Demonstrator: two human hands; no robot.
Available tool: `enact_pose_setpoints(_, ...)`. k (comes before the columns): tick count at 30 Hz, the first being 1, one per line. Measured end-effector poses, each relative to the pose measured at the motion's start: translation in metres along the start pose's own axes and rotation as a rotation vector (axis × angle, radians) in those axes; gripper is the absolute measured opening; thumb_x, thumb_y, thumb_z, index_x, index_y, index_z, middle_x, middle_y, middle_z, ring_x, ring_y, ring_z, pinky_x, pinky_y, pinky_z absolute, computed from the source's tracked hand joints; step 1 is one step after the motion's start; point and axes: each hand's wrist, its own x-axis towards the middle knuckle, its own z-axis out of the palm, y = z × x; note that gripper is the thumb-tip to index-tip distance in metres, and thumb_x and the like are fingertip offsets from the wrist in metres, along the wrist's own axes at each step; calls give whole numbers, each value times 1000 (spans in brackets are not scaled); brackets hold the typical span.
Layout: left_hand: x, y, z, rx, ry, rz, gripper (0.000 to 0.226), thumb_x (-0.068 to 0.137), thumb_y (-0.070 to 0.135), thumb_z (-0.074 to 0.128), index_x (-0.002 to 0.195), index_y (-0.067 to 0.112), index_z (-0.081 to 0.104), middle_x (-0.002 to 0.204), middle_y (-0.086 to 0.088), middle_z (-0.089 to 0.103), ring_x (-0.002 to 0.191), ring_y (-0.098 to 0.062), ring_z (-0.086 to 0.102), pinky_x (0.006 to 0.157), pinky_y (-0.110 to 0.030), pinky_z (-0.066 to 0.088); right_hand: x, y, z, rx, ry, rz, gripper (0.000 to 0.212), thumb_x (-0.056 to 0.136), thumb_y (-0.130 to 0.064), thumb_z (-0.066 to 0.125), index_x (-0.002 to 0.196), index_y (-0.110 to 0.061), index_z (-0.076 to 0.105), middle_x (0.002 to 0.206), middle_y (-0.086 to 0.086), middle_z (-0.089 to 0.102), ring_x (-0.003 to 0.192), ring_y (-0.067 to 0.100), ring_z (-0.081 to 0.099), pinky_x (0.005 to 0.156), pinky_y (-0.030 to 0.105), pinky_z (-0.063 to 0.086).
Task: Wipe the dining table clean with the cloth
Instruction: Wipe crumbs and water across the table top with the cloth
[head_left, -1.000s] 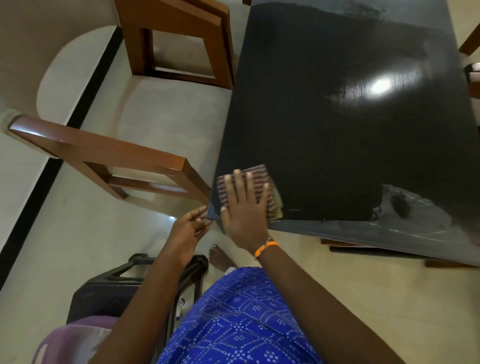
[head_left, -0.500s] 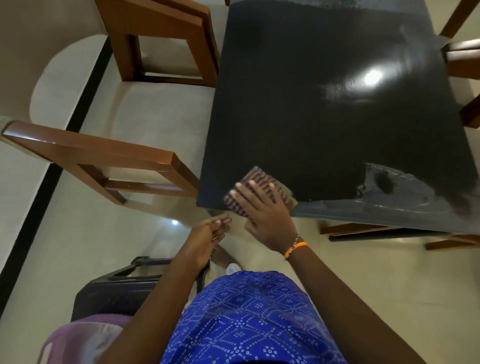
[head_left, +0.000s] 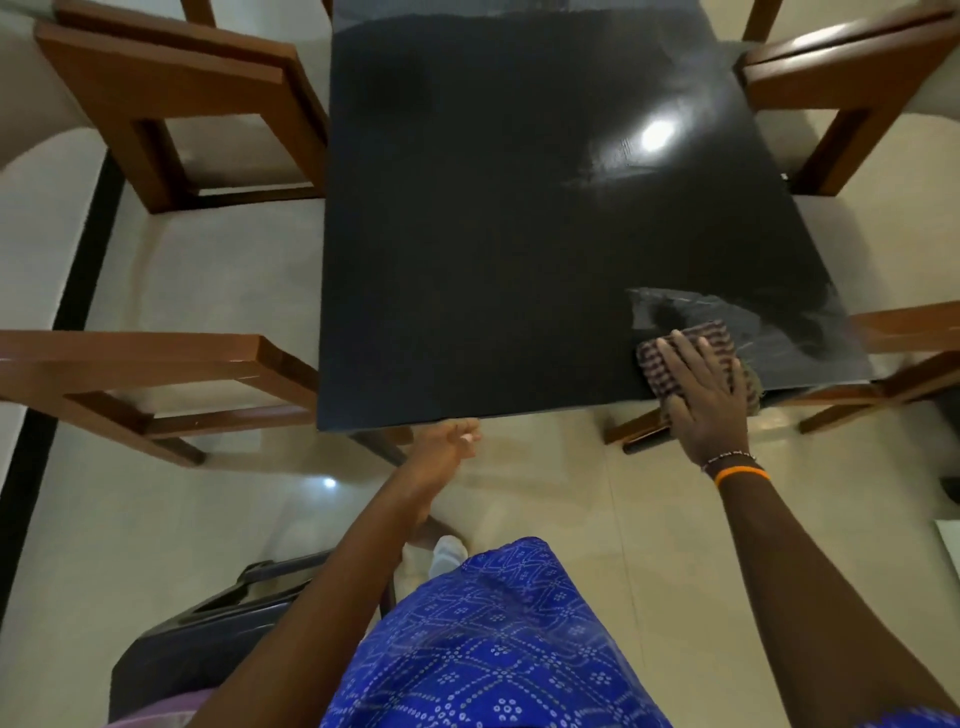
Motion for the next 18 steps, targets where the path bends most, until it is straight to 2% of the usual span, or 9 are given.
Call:
enact_pose_setpoints(3, 1, 3, 5, 191, 22, 141, 31, 95, 5, 41, 121, 10, 57, 123, -7, 55, 109, -17, 52, 90, -29, 42, 3, -23, 10, -12, 28, 133, 68, 78, -37, 26, 144, -24, 33, 154, 3, 28, 144, 27, 21, 115, 57, 7)
enact_pose_setpoints(6, 5, 3, 11, 399, 182, 370, 32, 92, 0, 40, 110, 13, 63, 111, -1, 52, 103, -15, 50, 87, -35, 49, 2, -64, 24, -36, -3, 213, 69, 79, -36, 33, 147, -26, 24, 157, 1, 20, 146, 25, 15, 113, 59, 3)
enact_pose_setpoints(8, 8, 2, 15, 588, 312, 488, 31, 89, 1, 46, 107, 17, 64, 112, -1, 54, 103, -13, 48, 84, -24, 43, 0, -95, 33, -40, -28, 142, 69, 82, -36, 35, 149, -26, 19, 158, 2, 17, 146, 26, 12, 113, 59, 3)
enact_pose_setpoints(10, 10, 3, 18, 710, 392, 539, 30, 86, 3, 52, 108, 20, 62, 113, 1, 55, 101, -13, 45, 79, -20, 36, -4, -126, 39, -24, -53, 9, 67, 86, -36, 38, 149, -25, 17, 158, 3, 16, 146, 28, 11, 113, 60, 4)
enact_pose_setpoints(14, 10, 3, 25, 821, 431, 591, 28, 84, 3, 55, 108, 16, 62, 110, -3, 56, 98, -18, 45, 74, -24, 39, -10, -159, 48, 69, -99, -201, 60, 93, -36, 42, 148, -24, 23, 157, 3, 20, 146, 28, 11, 113, 59, 1)
enact_pose_setpoints(18, 13, 4, 37, 890, 416, 605, 29, 83, 8, 59, 110, 16, 61, 114, -4, 57, 103, -21, 46, 82, -27, 38, -7, -129, 41, 31, -109, -325, 56, 93, -40, 40, 146, -31, 26, 156, -4, 24, 146, 23, 16, 114, 56, 4)
